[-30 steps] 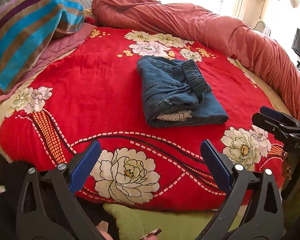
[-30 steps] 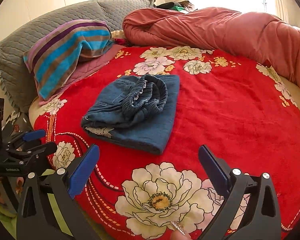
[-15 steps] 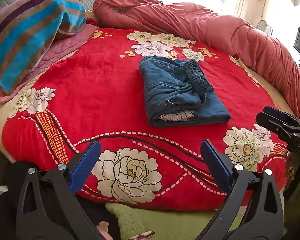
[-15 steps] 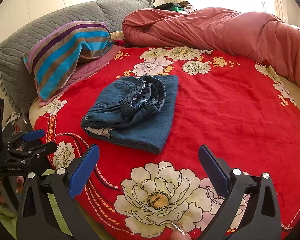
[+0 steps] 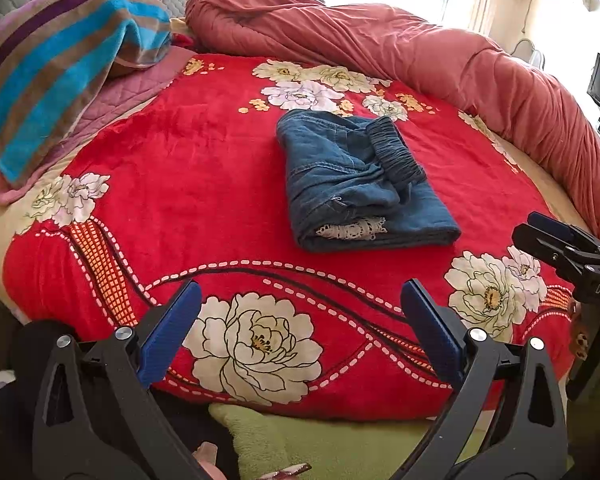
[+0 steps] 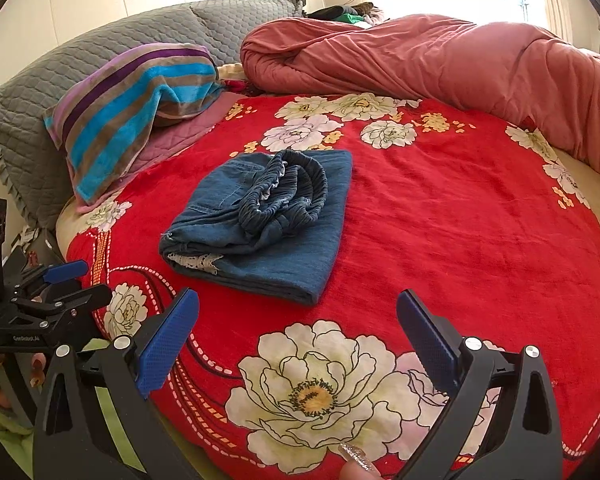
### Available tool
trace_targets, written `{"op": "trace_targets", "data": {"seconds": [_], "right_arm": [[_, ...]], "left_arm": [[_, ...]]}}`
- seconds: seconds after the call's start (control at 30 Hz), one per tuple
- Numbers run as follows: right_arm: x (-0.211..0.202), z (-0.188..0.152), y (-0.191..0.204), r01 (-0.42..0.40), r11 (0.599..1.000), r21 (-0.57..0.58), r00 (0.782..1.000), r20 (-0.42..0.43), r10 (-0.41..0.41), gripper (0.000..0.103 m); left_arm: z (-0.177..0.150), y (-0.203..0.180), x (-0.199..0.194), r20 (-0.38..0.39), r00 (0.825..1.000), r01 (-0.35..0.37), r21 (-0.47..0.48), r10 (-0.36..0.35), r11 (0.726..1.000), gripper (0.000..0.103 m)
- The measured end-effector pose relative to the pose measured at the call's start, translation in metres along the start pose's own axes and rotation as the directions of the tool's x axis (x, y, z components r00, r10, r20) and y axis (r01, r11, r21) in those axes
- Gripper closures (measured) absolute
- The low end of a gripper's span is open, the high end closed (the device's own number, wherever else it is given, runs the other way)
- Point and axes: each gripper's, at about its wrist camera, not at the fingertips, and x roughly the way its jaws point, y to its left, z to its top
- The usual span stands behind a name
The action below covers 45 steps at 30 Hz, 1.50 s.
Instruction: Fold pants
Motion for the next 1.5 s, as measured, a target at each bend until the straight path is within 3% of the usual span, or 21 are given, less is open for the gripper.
{"op": "trace_targets", "data": {"seconds": [1.5], "right_arm": [[-0.0056, -0.0028, -0.0055, 0.036, 0.999, 0.012, 0.999, 0.003, -0.036, 0.005]], "left_arm": [[-0.0011, 0.0033, -0.0001, -0.01, 1.0, 0.004, -0.006, -0.004, 1.0, 0.01]]}}
